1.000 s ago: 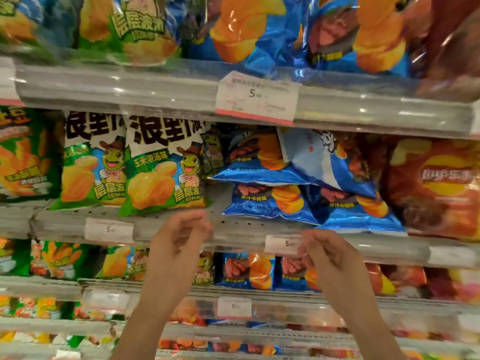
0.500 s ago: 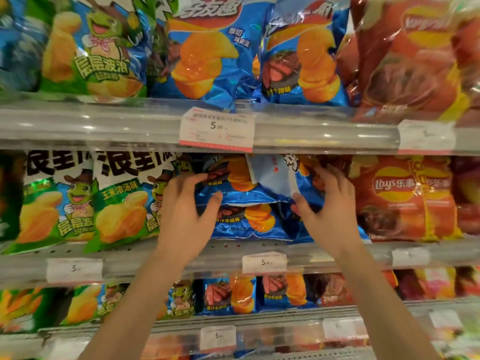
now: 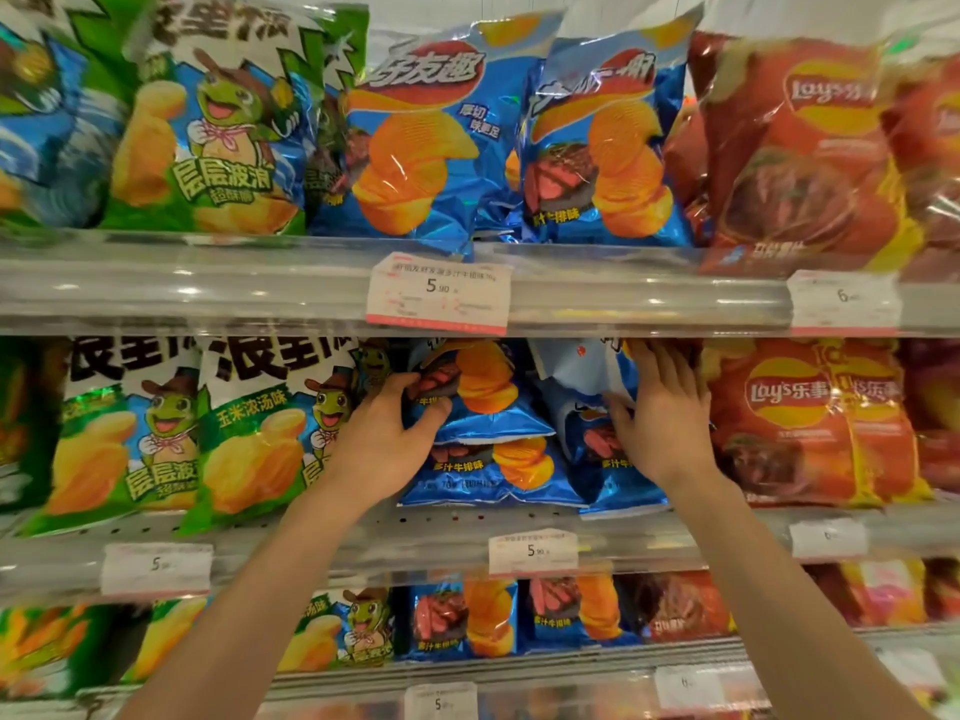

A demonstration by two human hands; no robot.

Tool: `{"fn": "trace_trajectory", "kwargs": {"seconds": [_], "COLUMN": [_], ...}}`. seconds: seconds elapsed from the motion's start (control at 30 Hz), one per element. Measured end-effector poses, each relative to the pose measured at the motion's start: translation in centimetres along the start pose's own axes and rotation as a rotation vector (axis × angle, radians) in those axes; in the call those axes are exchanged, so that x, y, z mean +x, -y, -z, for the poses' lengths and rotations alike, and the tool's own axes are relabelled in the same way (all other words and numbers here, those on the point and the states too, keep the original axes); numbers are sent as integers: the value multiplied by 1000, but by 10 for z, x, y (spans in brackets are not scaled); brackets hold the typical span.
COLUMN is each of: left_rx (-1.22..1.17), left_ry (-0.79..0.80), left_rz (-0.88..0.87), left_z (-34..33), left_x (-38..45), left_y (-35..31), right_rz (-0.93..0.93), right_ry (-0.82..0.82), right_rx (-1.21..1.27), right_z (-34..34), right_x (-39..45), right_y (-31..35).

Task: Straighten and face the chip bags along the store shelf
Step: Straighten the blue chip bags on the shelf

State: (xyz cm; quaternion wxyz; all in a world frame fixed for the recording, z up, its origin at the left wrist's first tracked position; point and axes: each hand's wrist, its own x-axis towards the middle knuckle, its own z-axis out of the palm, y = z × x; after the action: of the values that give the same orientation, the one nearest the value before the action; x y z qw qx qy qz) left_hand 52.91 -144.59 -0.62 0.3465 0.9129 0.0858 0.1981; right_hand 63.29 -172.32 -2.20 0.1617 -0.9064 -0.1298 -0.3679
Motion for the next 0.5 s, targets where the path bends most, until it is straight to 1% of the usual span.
{"fn": "trace_trajectory", "kwargs": {"seconds": [0.1,0.17,0.27,0.33,0.5], "left_rx": [-37,-67,-112,-140,-264], "left_ry": [3,2,0,-3,26], "left_rz": [-3,0,6,4,-12], "left_z": [1,2,4,6,11], "left_x": [-1,-1,-2,-4,-15], "left_y": [0,0,0,-1,1], "right_rz": [12,-36,-83,-84,-60], "right_ry": [-42,-67,-40,-35,-164], "right_rx": [-86,-119,-121,-42,173], "right_z": [-3,-3,-3,0,21], "right_x": [3,6,9,8,-7], "right_y": [-8,-6,0,1,14]}}
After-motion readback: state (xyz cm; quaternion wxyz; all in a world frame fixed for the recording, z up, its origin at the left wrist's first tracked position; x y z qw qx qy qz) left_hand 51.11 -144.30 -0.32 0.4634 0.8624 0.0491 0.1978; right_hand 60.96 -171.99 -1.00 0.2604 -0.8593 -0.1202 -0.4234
